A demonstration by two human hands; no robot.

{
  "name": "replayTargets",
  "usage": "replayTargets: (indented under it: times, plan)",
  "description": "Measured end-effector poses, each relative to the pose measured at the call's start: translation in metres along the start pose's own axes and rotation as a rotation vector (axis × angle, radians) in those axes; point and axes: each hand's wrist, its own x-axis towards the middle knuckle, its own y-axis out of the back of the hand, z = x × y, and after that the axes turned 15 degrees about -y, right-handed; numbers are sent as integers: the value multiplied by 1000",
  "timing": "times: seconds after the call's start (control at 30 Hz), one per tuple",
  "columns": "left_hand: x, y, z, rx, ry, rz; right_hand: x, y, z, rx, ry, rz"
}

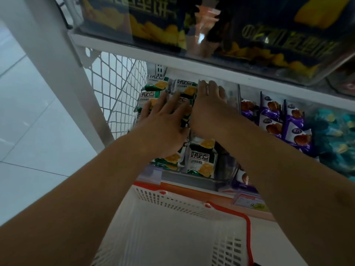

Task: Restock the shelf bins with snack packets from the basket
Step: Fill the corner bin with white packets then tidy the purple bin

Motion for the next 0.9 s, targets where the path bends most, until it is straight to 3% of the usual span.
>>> replayTargets:
  times: [0.17,0.3,0.43,0.53,0.63,0.9]
  plan:
    - [2,-7,-3,21,98,-82,7,1,-5,-99,-3,-50]
    - [5,-1,-3,2,65,-75,9,5,-6,-138,8,-36]
    - [-3,3,-13,-1,102,70,3,2,-5,71,105,6]
    - [-2,0,-19,-43,159,-1,6,-11,-8,133,126,-56]
    - [1,-8,-22,9,149,-30,13,-29,-10,96,134,1]
    - [-26,13,-15,-51,-35,218,-29,6,10,13,236,136]
